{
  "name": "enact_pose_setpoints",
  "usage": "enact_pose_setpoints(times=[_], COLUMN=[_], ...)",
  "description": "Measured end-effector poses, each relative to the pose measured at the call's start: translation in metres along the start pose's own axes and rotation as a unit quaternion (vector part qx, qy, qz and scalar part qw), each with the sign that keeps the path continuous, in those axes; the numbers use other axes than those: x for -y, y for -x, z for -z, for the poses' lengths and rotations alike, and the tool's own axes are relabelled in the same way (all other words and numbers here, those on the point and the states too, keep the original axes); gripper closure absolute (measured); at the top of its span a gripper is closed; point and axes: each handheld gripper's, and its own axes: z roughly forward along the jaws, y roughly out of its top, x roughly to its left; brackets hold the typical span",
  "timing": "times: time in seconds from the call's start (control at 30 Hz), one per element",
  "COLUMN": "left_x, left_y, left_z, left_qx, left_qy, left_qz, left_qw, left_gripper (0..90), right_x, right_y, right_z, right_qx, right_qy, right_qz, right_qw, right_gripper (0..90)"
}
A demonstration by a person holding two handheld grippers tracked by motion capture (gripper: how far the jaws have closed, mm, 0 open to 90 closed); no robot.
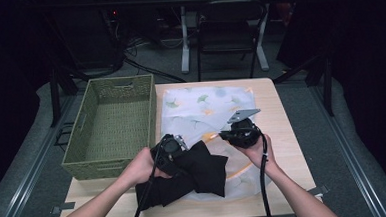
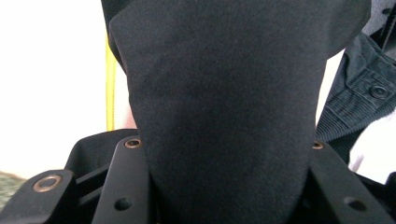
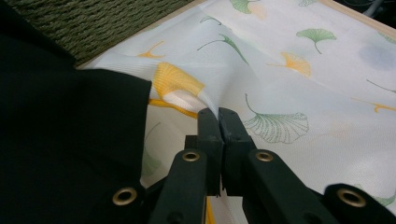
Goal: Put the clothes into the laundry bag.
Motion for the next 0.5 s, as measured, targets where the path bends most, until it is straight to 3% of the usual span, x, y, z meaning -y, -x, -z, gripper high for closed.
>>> enact_pose_setpoints(times=[0.23, 0.5], left_x=[0.008, 0.013], left_y=[-0.004, -0.001], left_z=[-0.021, -0.034], left_qx=[0.004, -0.02], left_qy=[0.015, 0.031], left_qz=[0.027, 0.027], left_qw=[0.9995, 0.9989], left_gripper=[57.9, 52.3], right_x=[-0.001, -0.001], right_y=[-0.003, -0.005], right_z=[-0.002, -0.002], right_qx=[-0.007, -0.011], right_qy=[-0.004, -0.01], right_qz=[0.004, 0.008], right_qw=[1.0, 0.9999], right_gripper=[88.9, 88.8])
